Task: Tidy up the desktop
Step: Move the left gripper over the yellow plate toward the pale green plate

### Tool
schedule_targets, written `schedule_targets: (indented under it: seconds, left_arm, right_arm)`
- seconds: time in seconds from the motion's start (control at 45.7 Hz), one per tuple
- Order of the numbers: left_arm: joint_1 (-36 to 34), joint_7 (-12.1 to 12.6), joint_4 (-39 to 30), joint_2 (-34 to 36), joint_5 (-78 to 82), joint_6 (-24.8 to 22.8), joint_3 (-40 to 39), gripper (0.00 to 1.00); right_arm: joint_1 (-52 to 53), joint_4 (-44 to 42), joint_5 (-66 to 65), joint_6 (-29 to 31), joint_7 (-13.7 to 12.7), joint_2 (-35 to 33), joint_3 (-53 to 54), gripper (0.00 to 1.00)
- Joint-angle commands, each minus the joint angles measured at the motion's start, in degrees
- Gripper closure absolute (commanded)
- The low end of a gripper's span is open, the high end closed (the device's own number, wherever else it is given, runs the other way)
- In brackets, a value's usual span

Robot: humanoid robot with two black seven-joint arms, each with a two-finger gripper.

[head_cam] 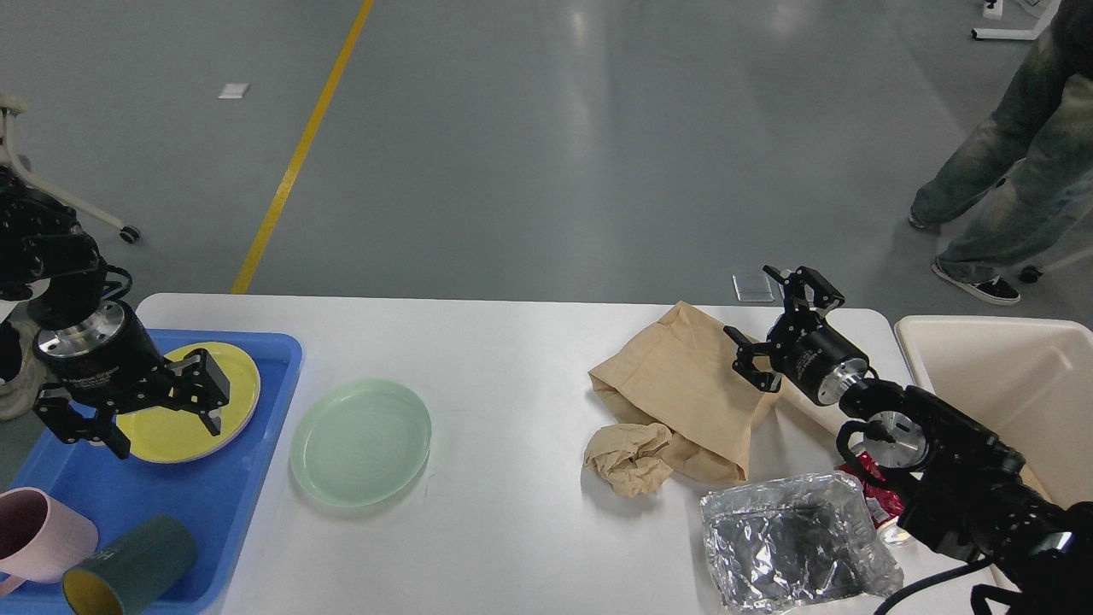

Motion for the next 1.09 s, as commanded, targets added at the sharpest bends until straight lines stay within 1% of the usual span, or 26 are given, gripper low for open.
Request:
schedule_targets:
  seconds: [0.0, 0.547, 0.678, 0.81, 1.072]
  left_arm:
    - [0.2, 0.0, 0.0, 0.2, 0.0, 0.1, 0.0, 0.08]
    - [0.8, 0.0, -0.2, -0.5, 0.0, 0.0, -0.5, 0.08]
    - [-0.2, 0.1, -3.0, -0.8, 0.0, 0.0, -2.2, 0.08]
    - [-2.0, 0.1, -3.3, -2.9, -0.1, 0.1, -2.4, 0.08]
    - [-0.8, 0.0, -3.3, -3.8, -0.5, 0.4, -3.3, 0.08]
  right_arm:
    - [0.1, 0.0, 0.0, 0.0, 0.0, 0.0, 0.0, 0.0]
    - [0.0, 0.0, 0.0, 0.0, 0.0, 0.0, 0.0, 0.0]
    - [0.0, 0.0, 0.0, 0.0, 0.0, 0.0, 0.0, 0.0]
    - [0.0, 0.0, -0.1, 0.0, 0.0, 0.0, 0.0, 0.0]
    - [0.1, 0.0, -0.1, 0.0, 0.0, 0.0, 0.0, 0.0]
